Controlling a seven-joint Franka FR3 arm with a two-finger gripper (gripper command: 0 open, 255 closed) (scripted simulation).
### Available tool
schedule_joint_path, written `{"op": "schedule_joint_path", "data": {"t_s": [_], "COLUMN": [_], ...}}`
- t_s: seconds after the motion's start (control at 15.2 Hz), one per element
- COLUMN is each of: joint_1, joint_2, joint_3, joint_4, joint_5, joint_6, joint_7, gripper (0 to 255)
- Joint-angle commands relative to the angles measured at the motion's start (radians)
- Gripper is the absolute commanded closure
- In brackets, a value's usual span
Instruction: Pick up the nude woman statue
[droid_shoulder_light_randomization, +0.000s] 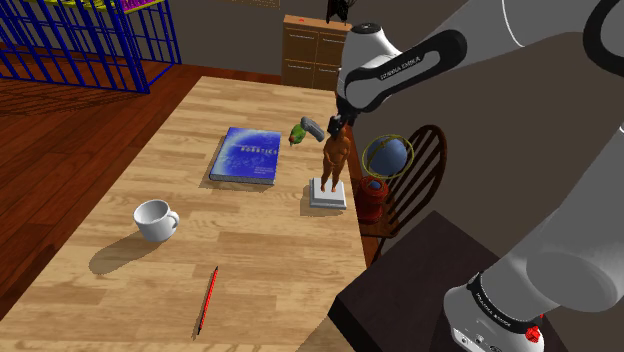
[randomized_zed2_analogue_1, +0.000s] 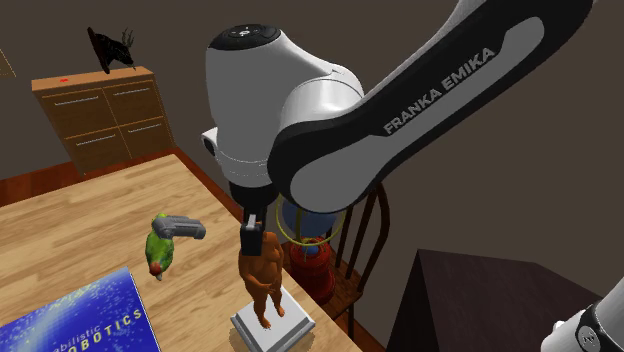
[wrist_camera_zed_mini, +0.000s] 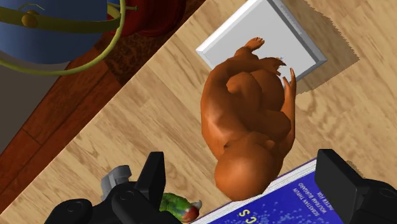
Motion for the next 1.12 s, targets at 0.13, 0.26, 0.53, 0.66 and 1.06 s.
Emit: {"op": "schedule_joint_path", "data": {"t_s": [0.13, 0.26, 0.53, 0.66, 1.06], "joint_1": [0.001, 0.002, 0.002, 0.002, 0.000], "joint_2": [0.023, 0.023, 0.024, 0.024, -0.009], "joint_3": [-0.002, -0.001, -0.002, -0.002, 0.002], "joint_4": [-0.008, -0.007, -0.007, -0.007, 0.008], "joint_5": [-0.009, -0.009, -0.009, -0.009, 0.004], "joint_6": [0.030, 0.029, 0.030, 0.030, -0.016], "joint_7": [0.011, 0.013, 0.013, 0.012, -0.004], "gripper": [0, 255, 255, 255, 255]}}
